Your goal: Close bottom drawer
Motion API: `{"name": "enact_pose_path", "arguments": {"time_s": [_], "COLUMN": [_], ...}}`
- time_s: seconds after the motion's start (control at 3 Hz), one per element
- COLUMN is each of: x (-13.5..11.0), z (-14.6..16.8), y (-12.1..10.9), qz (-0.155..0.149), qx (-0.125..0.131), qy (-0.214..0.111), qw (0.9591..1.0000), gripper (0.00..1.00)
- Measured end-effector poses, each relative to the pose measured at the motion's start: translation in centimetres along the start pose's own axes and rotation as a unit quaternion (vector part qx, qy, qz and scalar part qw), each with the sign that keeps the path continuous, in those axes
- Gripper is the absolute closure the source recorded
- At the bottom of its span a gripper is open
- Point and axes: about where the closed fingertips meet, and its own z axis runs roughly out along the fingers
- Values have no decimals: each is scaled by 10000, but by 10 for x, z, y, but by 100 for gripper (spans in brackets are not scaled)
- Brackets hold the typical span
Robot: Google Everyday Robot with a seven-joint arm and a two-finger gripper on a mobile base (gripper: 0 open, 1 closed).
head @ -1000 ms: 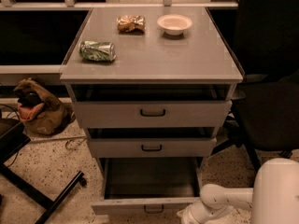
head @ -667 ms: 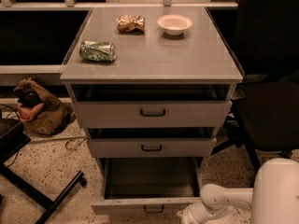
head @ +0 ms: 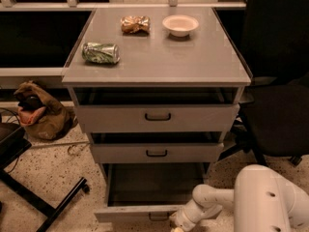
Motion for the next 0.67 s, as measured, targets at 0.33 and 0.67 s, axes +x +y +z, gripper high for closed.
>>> {"name": "enact_pose_path", "arguments": {"time_s": [0.33, 0.67], "x": [-18, -18], "z": [9, 8], "y": [-27, -28], "qz": [-156, -162], "qx": [141, 152], "qy": [-169, -178], "qw": [9996, 9996], "gripper": [0, 0]}}
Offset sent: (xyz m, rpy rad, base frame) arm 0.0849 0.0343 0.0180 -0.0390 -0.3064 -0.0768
